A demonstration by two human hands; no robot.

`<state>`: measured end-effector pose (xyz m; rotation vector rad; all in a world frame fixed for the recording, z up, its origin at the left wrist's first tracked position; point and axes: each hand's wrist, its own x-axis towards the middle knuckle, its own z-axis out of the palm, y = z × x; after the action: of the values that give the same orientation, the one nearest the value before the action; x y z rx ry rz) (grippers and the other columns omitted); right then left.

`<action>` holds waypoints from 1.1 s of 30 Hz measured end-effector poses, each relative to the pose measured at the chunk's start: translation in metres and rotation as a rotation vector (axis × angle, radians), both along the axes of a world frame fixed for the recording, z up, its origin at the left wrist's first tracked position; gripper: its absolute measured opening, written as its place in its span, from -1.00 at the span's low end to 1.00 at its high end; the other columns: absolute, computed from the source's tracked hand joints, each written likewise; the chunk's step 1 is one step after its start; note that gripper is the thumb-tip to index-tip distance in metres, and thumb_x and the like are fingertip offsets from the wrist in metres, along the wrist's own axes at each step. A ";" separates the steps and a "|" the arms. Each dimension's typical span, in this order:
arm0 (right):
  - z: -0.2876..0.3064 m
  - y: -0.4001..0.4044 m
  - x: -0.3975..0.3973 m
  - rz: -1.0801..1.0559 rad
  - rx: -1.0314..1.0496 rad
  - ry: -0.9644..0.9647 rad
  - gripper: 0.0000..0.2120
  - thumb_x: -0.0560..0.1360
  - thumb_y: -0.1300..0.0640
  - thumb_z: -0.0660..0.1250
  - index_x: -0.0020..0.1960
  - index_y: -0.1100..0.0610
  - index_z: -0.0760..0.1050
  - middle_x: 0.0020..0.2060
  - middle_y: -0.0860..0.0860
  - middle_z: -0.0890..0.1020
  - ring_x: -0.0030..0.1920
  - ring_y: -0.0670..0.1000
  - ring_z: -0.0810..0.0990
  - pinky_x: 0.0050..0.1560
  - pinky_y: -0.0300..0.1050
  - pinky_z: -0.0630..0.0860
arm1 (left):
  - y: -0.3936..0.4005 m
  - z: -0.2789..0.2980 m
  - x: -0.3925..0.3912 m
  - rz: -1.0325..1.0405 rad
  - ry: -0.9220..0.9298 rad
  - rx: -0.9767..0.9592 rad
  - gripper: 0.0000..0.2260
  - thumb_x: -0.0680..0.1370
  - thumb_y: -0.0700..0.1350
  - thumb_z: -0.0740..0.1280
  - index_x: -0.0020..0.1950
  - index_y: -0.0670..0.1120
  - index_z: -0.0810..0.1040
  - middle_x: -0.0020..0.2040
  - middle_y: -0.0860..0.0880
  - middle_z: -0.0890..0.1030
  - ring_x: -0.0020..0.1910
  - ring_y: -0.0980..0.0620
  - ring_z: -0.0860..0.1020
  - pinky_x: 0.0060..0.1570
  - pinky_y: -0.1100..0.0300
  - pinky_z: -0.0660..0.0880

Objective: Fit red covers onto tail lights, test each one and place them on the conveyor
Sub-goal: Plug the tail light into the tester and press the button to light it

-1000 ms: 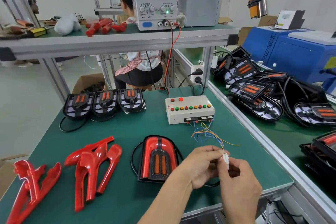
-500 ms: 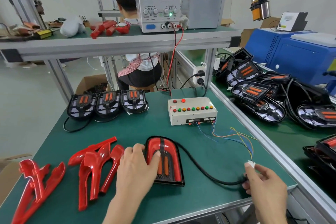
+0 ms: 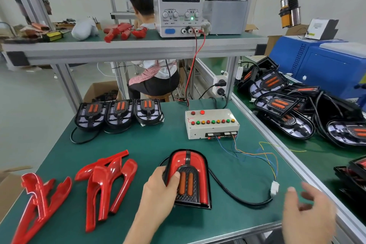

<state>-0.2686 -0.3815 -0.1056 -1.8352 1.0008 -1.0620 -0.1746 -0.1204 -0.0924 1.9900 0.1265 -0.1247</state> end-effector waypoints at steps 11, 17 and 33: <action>0.013 0.061 0.034 1.064 0.543 0.186 -0.55 0.48 -0.27 0.25 -0.08 0.09 0.66 -0.48 0.19 0.54 -0.50 0.09 0.45 -0.47 -0.12 0.35 | -0.027 -0.001 0.001 -0.095 -0.121 -0.154 -0.91 0.65 0.07 0.31 0.13 0.25 0.54 -0.01 0.34 0.67 -0.01 0.32 0.63 -0.03 0.34 0.49; 0.005 0.050 0.046 1.038 0.764 0.019 -0.58 0.47 -0.02 0.31 0.02 0.36 0.55 -0.39 0.21 0.50 -0.45 0.11 0.46 -0.47 -0.09 0.39 | -0.040 0.000 0.013 -0.158 -0.124 -0.116 -0.93 0.66 0.08 0.29 0.12 0.21 0.54 -0.04 0.34 0.67 -0.04 0.32 0.63 -0.06 0.38 0.48; -0.017 0.042 0.048 0.675 0.835 -0.460 -0.78 0.67 0.31 0.10 0.11 0.33 0.51 -0.30 0.11 0.68 -0.40 -0.02 0.57 -0.49 -0.18 0.45 | -0.060 0.019 0.142 -0.384 -0.376 0.532 -0.63 0.69 -0.21 0.17 0.51 -0.10 0.44 0.40 -0.09 0.48 0.38 -0.06 0.46 0.35 0.21 0.33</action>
<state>-0.2202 -0.3394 -0.1225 -1.0275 0.3798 -0.4809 -0.0323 -0.1808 -0.0737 2.5100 -0.5170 0.0458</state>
